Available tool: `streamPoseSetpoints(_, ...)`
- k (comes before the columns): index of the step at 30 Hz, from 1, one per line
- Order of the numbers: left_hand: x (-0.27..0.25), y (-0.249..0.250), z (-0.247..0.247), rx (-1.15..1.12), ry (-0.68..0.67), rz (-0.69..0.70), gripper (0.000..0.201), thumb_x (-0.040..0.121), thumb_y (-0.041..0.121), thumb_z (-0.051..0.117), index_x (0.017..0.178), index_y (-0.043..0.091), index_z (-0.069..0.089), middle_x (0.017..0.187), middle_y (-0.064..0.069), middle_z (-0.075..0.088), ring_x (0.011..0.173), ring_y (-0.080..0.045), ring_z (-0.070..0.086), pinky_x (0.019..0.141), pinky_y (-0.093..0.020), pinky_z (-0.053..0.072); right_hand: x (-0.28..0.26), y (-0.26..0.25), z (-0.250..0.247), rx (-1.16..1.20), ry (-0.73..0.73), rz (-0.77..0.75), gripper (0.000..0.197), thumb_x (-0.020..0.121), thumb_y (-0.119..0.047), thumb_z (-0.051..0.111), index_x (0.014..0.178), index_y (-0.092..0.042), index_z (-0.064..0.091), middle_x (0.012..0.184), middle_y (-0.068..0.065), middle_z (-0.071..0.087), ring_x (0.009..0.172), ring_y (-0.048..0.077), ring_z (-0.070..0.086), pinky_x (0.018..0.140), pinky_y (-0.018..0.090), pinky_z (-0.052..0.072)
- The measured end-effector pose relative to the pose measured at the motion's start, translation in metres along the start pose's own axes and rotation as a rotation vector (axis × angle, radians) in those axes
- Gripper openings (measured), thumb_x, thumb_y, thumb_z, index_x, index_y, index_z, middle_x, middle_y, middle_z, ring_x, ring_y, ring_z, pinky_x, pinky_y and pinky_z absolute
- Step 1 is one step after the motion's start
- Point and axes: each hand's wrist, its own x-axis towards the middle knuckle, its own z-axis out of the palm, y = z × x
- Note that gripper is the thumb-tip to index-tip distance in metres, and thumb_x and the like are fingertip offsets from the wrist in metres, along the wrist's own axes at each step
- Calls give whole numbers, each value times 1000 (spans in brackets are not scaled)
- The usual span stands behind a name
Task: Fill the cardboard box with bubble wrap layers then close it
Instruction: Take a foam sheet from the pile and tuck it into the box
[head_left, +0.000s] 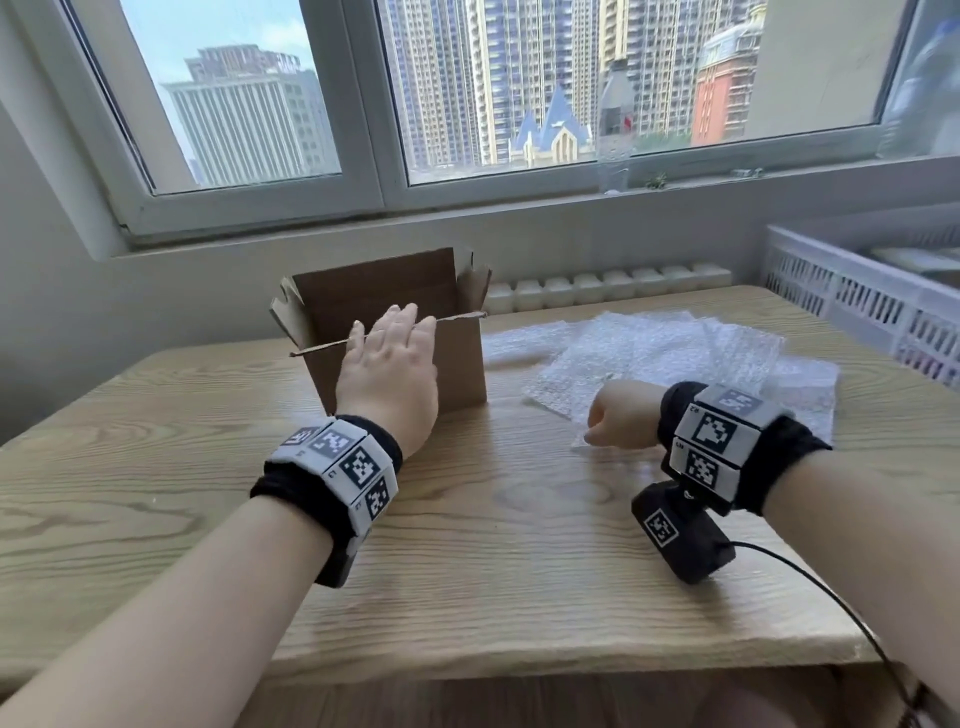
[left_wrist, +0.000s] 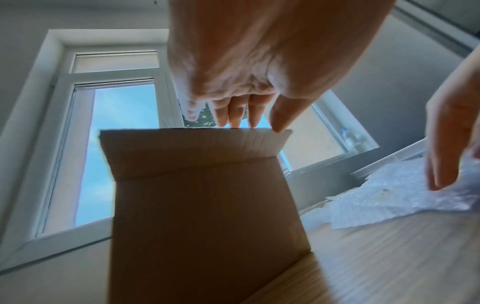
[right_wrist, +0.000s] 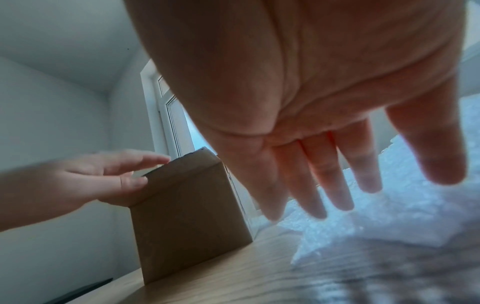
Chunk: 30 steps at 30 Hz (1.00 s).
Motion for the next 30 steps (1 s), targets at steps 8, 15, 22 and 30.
streamPoseSetpoints(8, -15, 38, -3, -174, -77, 165, 53, 98, 23, 38, 149, 20, 22, 159, 0, 16, 148, -14, 8, 121, -38, 2, -8, -1, 3, -85, -12, 72, 41, 96, -20, 42, 56, -9, 38, 61, 1, 38, 53, 11, 34, 47, 19, 28)
streamPoseSetpoints(15, -24, 47, -5, -299, -164, 142, 57, 97, 27, 42, 149, 18, 20, 158, 0, 19, 146, -15, 14, 121, -37, 11, -34, 5, -7, 309, 410, 12, 32, 93, -1, 43, 115, -6, 65, 124, 9, 62, 116, 24, 57, 99, 30, 46)
streamPoseSetpoints(22, -36, 33, -4, -275, -269, 146, 81, 84, 31, 65, 149, 29, 17, 158, 2, 14, 146, -20, 14, 118, -36, 19, -76, -20, 8, 307, 267, -318, 30, 89, -1, 51, 96, -16, 76, 119, -1, 69, 111, 13, 62, 101, 27, 47)
streamPoseSetpoints(30, -45, 26, 3, -200, -610, 25, 74, 88, 44, 57, 147, 12, 25, 143, -12, 45, 126, -25, 49, 101, -34, 44, -64, -14, 9, 335, 193, -126, 28, 85, 3, 42, 84, -3, 69, 103, 12, 68, 100, 26, 61, 85, 32, 51)
